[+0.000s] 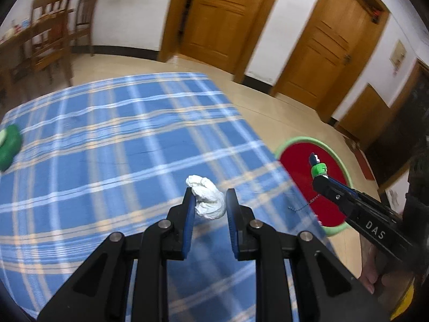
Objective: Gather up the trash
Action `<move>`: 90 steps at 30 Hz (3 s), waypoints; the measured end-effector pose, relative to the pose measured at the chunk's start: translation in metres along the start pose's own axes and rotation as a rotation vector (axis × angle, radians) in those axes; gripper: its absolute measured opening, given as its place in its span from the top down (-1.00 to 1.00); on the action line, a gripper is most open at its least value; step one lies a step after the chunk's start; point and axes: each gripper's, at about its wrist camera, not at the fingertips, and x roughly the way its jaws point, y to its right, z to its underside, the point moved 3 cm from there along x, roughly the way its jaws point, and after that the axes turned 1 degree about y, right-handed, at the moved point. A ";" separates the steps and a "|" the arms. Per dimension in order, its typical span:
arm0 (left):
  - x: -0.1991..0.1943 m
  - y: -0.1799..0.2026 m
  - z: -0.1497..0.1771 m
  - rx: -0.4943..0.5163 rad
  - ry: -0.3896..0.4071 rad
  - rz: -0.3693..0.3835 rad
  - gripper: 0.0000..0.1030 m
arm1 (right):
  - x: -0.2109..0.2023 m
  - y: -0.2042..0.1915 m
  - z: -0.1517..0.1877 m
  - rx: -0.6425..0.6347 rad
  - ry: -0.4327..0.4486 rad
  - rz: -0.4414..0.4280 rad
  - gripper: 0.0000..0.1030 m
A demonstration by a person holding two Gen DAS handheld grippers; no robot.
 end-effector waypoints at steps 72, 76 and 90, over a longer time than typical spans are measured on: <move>-0.057 0.046 0.035 0.041 0.128 -0.163 -0.39 | -0.082 0.018 0.051 0.081 0.096 0.030 -0.17; -0.061 0.044 0.035 0.034 0.133 -0.165 -0.39 | -0.085 0.016 0.050 0.078 0.104 0.027 -0.17; -0.074 0.041 0.037 0.021 0.155 -0.174 -0.39 | -0.093 0.010 0.050 0.072 0.115 0.019 -0.17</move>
